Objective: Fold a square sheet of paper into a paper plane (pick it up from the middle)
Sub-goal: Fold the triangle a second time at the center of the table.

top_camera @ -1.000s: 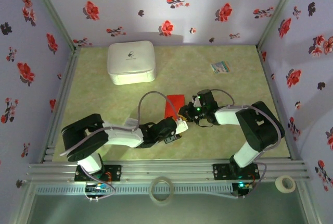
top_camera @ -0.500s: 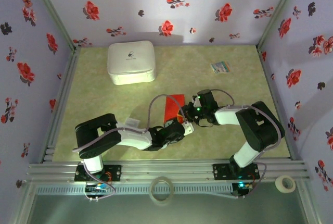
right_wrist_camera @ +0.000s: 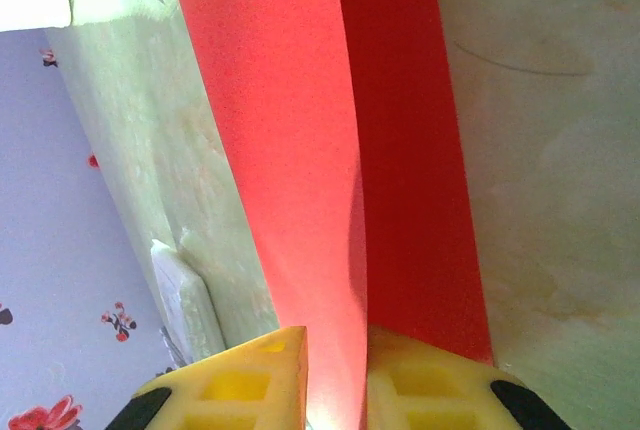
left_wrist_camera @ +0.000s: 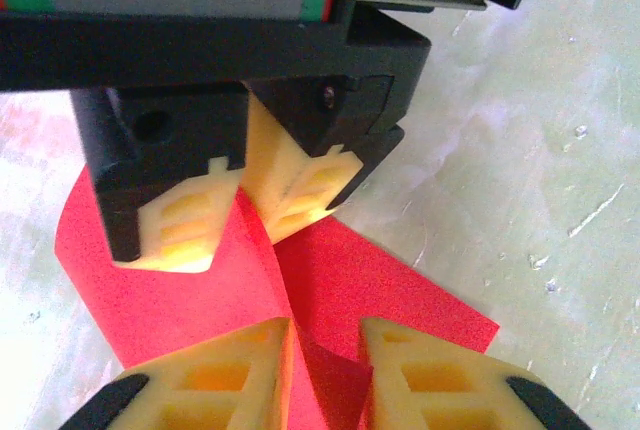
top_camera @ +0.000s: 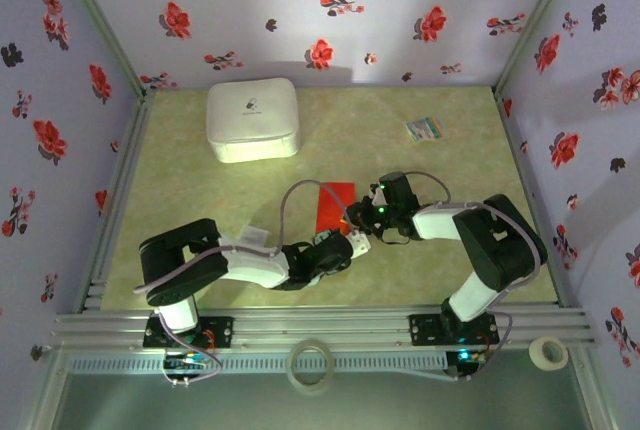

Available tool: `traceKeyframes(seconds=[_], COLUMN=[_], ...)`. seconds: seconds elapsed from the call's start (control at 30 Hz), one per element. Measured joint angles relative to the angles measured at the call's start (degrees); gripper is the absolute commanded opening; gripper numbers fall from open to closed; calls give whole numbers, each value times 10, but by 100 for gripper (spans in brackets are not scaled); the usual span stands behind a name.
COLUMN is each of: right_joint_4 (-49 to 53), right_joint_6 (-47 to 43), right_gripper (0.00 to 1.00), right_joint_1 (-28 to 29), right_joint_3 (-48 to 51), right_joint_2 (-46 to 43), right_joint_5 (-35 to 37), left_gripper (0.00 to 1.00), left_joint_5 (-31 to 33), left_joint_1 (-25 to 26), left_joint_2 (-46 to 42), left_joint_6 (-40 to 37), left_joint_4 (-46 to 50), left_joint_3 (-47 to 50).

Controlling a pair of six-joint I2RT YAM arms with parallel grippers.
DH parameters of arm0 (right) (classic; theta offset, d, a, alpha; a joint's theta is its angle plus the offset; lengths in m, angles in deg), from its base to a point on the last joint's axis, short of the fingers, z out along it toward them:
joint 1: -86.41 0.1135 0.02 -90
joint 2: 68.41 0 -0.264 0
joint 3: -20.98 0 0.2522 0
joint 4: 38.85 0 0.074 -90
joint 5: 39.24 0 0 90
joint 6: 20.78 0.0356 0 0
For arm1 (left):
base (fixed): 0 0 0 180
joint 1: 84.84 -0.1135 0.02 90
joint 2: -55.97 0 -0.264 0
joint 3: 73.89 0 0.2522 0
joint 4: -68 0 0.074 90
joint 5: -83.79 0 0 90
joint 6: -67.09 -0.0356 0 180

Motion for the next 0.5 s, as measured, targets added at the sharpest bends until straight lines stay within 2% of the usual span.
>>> traceKeyframes(seconds=[0.2, 0.5], right_joint_4=[2, 4], right_joint_6=[0, 0], right_gripper=[14, 13], right_joint_1=[0, 0], right_joint_3=[0, 0], right_joint_2=[0, 0], right_joint_5=[8, 10], left_gripper=[23, 4], left_joint_5=[-1, -10], left_joint_1=[0, 0], left_joint_2=[-8, -19], left_joint_6=[17, 37], left_joint_4=[-1, 0], left_joint_3=[4, 5])
